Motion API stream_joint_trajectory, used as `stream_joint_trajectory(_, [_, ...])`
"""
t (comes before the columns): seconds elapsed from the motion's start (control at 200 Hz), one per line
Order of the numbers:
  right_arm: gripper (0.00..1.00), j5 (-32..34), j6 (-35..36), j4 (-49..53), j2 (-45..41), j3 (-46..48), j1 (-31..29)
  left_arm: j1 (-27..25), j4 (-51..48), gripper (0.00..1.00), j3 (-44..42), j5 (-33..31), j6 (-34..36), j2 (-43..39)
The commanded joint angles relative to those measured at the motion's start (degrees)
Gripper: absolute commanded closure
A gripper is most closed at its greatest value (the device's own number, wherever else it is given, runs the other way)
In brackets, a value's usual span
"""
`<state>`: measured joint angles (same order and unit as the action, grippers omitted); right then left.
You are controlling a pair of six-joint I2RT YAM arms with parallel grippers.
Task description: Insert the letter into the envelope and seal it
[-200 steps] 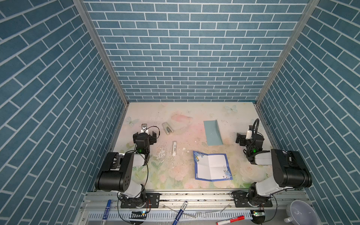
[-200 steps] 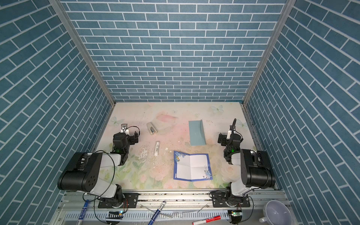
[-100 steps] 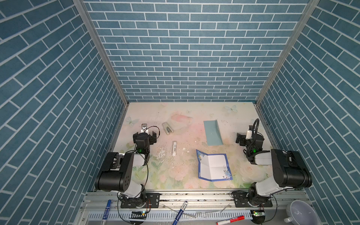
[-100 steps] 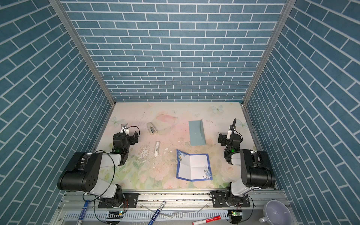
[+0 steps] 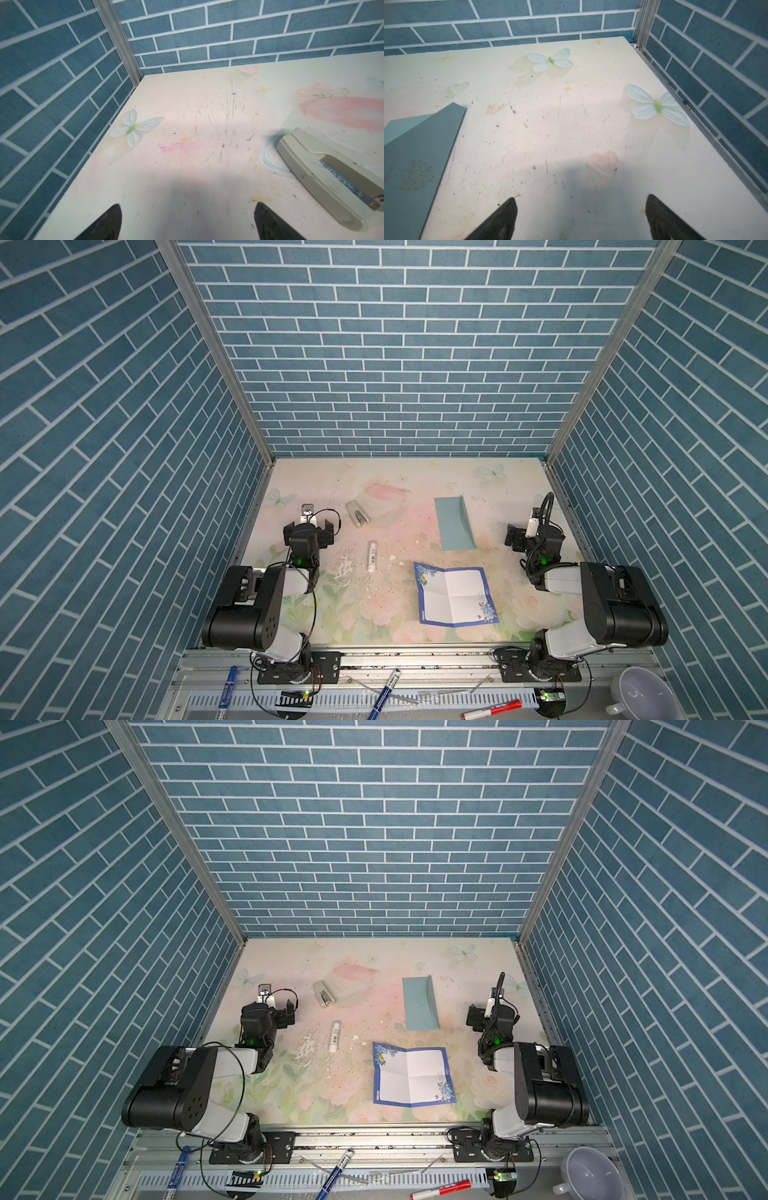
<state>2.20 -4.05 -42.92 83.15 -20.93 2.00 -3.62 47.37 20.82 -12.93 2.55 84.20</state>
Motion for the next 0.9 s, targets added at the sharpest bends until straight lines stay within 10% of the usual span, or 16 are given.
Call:
stream_joint_trajectory(0.0, [0.05,1.6,0.5,9.6,-10.1,-4.5,0.2,0.0,-5.3,0.0,-0.1,-1.8,0.0,-8.4])
stream_joint_trajectory(0.395, [0.06,-13.6,-9.8,46.3,-38.1,-19.8,0.1,-14.2,-51.1,0.0,16.7,-2.5,-12.8,-35.7])
stream_joint_trajectory(0.895, [0.06,-28.2,-14.0,56.8,-43.9,-20.2,-0.3,-41.2,-66.9,0.02,23.9,21.4,-33.8,-26.2])
